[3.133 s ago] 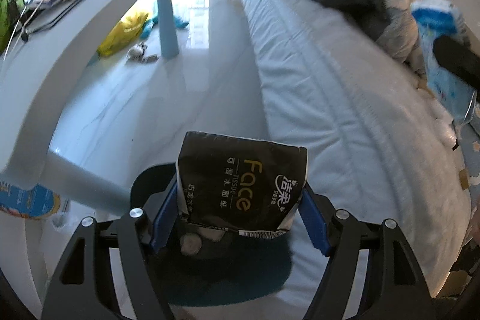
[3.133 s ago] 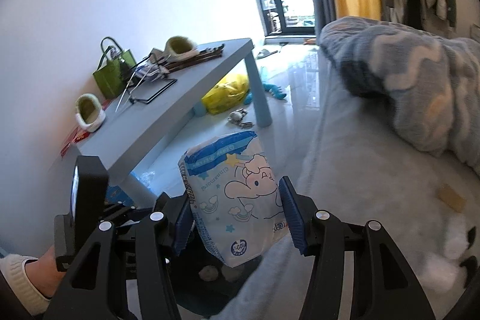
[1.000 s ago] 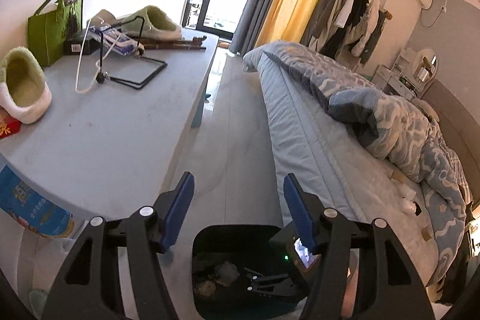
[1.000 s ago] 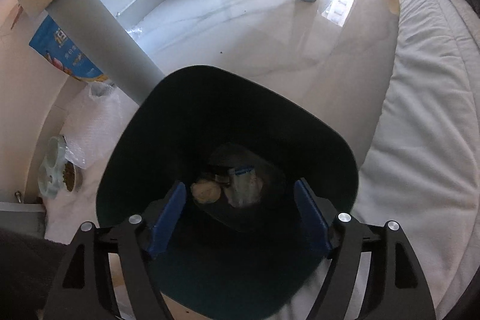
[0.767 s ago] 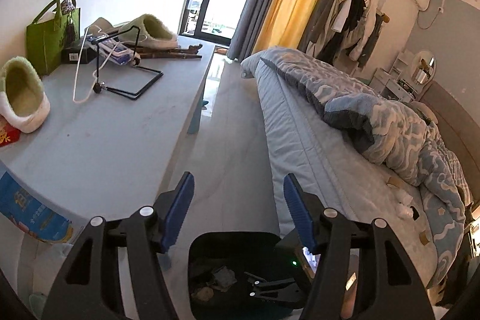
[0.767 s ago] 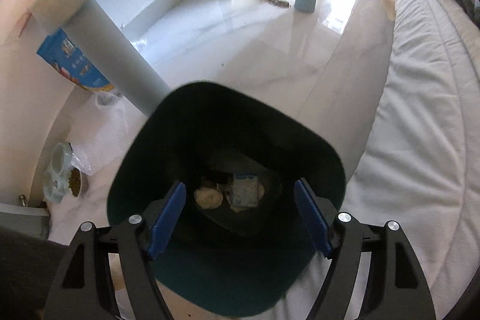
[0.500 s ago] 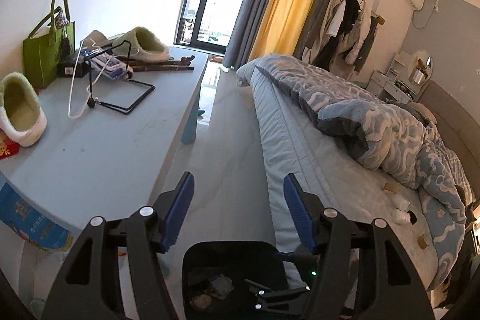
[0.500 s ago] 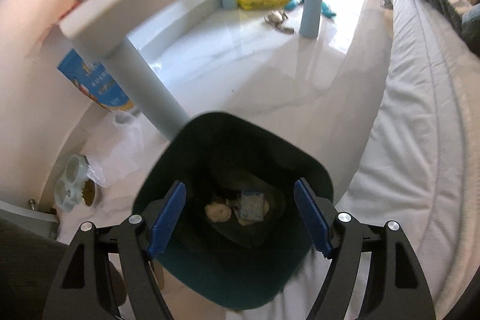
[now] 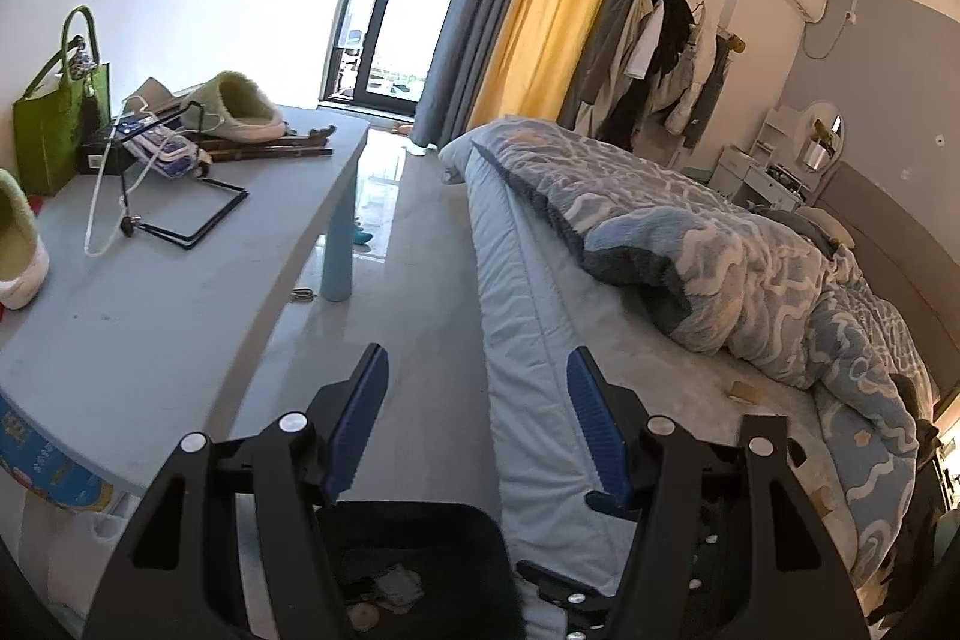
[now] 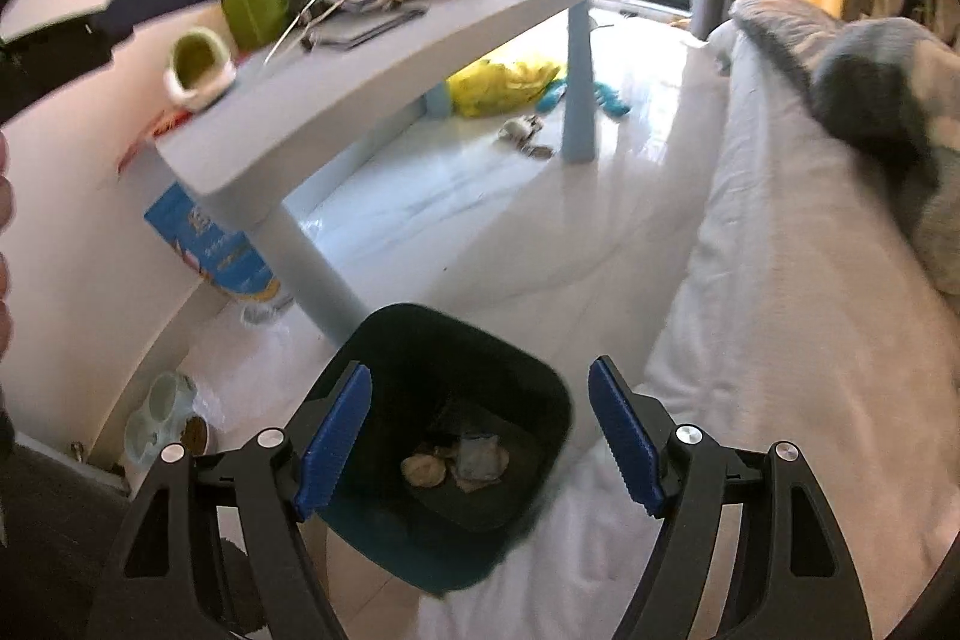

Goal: Collect trash
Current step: 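Move both tools back toward the bed, then grasp the brown tape roll with the right tool while the left tool grasps a bubble-wrap roll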

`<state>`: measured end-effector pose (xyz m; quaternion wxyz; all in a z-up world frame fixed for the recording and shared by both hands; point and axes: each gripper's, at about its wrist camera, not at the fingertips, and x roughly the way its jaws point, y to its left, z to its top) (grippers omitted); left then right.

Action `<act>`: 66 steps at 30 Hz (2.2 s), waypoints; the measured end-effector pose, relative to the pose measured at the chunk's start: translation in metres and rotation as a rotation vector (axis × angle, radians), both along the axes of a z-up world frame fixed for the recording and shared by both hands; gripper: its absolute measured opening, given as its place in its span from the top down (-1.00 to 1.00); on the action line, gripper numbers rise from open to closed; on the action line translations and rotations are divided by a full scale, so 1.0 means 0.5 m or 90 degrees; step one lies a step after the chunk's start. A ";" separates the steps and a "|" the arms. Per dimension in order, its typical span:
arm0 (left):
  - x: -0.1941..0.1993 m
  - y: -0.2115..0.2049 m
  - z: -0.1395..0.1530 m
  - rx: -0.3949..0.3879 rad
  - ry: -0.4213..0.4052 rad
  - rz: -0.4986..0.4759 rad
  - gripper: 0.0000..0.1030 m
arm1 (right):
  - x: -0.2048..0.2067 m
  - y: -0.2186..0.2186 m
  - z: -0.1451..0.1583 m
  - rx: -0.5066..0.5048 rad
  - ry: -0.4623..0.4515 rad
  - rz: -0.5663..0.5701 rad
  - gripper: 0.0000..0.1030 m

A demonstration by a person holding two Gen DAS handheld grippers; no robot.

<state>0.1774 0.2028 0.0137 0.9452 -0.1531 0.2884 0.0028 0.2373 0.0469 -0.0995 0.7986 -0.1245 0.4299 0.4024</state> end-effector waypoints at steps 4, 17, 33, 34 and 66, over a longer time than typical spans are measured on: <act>0.019 -0.047 0.001 0.003 0.000 -0.017 -0.25 | 0.005 -0.054 0.016 0.003 -0.014 -0.023 -0.47; 0.069 -0.200 -0.020 0.023 0.014 -0.076 -0.30 | 0.031 -0.247 0.045 0.025 -0.040 -0.112 -0.47; 0.110 -0.386 -0.065 0.036 0.041 -0.152 -0.43 | 0.035 -0.482 0.029 0.016 -0.048 -0.229 -0.49; 0.112 -0.397 -0.068 0.039 0.044 -0.156 -0.45 | 0.035 -0.498 0.028 0.016 -0.047 -0.235 -0.49; 0.156 -0.657 -0.186 0.066 0.120 -0.257 -0.72 | 0.002 -0.781 -0.052 0.021 0.007 -0.327 -0.25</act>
